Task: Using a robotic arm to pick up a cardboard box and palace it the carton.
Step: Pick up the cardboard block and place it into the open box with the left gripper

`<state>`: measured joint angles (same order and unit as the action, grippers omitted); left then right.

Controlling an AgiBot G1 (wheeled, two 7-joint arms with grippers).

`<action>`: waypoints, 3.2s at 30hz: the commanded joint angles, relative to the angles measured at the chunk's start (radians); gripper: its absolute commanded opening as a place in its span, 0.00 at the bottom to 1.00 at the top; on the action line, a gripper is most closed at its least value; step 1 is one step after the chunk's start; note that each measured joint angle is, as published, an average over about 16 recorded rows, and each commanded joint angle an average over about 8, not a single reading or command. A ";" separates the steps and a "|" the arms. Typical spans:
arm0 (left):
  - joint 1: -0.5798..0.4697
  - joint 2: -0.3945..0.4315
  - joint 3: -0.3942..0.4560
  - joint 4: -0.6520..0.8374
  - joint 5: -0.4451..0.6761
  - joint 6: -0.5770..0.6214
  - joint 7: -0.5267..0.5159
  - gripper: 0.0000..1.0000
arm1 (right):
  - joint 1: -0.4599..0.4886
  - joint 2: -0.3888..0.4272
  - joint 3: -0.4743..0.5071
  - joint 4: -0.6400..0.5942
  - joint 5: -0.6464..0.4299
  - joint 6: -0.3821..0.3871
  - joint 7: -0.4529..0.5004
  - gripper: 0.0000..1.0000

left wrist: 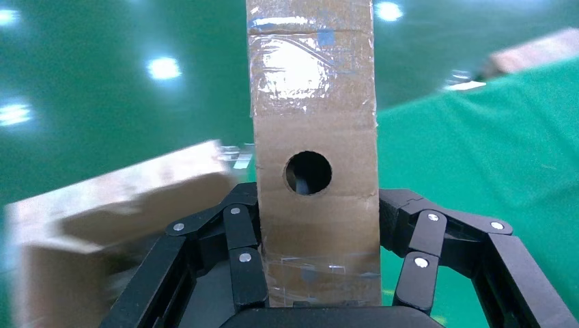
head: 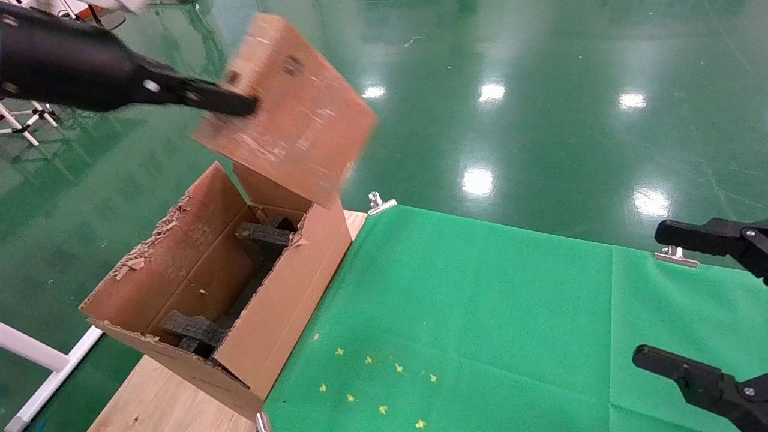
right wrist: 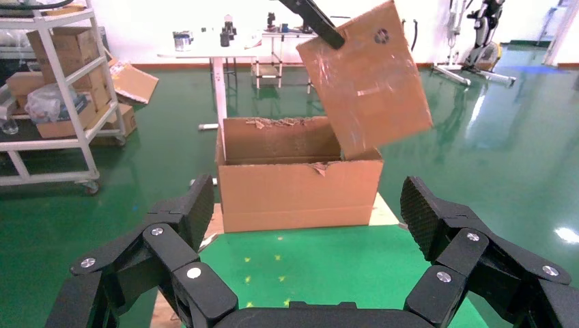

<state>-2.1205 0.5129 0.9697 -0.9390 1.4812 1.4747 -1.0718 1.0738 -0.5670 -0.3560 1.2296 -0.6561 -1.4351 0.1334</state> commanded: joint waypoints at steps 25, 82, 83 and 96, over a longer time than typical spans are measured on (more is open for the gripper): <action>0.051 0.015 0.053 0.672 0.174 -0.154 0.461 0.00 | 0.000 0.000 0.000 0.000 0.000 0.000 0.000 1.00; 0.411 0.203 -0.027 0.949 0.049 -0.575 0.583 0.00 | 0.000 0.000 0.000 0.000 0.000 0.000 0.000 1.00; 0.416 0.206 -0.028 0.948 0.048 -0.577 0.583 0.00 | 0.000 0.000 0.000 0.000 0.000 0.000 0.000 1.00; 0.480 0.260 -0.034 0.947 0.040 -0.622 0.575 0.00 | 0.000 0.000 0.000 0.000 0.000 0.000 0.000 1.00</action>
<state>-1.6397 0.7730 0.9363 0.0087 1.5221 0.8493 -0.4978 1.0738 -0.5670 -0.3561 1.2296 -0.6560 -1.4350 0.1333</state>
